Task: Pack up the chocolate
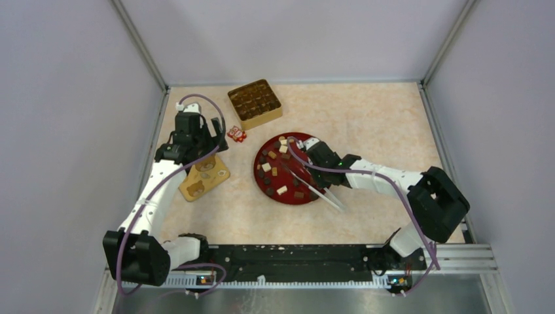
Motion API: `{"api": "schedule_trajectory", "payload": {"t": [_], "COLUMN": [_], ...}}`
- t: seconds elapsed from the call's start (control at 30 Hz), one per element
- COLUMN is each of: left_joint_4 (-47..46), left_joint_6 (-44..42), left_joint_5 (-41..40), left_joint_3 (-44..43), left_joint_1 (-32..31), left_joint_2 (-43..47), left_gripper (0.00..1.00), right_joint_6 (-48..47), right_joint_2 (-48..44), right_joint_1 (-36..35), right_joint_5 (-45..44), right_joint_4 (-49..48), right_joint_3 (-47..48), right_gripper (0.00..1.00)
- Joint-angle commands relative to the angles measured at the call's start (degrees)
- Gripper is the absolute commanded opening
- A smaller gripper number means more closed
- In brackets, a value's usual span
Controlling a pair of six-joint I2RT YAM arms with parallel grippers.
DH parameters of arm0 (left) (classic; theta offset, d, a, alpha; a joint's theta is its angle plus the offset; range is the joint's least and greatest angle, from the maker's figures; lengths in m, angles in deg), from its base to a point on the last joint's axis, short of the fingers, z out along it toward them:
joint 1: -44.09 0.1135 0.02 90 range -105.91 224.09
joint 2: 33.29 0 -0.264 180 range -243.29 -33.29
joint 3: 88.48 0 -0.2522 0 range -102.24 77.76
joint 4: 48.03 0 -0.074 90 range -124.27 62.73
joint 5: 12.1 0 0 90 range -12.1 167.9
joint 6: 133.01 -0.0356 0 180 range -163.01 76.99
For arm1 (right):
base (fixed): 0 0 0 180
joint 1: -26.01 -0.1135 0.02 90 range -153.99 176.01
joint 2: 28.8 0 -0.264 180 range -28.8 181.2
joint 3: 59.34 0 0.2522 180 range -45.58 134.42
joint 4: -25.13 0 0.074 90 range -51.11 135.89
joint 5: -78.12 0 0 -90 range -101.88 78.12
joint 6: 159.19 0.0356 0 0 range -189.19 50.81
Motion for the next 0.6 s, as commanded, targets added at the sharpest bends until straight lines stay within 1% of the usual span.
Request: {"api": "schedule_trajectory", "payload": {"t": [0.0,0.07,0.1,0.3,0.57], "left_joint_4": [-2.48,-2.48,-2.50,-2.49,-2.67], "left_joint_6": [0.45,0.37,0.29,0.19,0.10], "left_joint_5": [0.28,0.28,0.23,0.19,0.47], "left_joint_3": [0.38,0.31,0.30,-0.13,-1.13], "left_joint_1": [0.06,0.06,0.06,0.06,0.06], "left_joint_2": [0.91,0.93,0.94,0.81,-0.24], "left_gripper": [0.99,0.99,0.99,0.99,0.99], "right_joint_6": [0.30,0.02,-0.09,-0.92,-0.73], "right_joint_2": [0.78,0.88,0.90,-1.22,-8.05], "right_joint_1": [0.35,0.35,0.35,0.34,0.35], "right_joint_5": [0.02,0.04,0.01,-0.84,-3.43], "right_joint_4": [-1.16,-1.13,-0.99,0.22,1.02], "right_joint_3": [0.43,0.62,0.79,1.68,3.88], "right_gripper": [0.10,0.05,0.00,0.00,0.00]}}
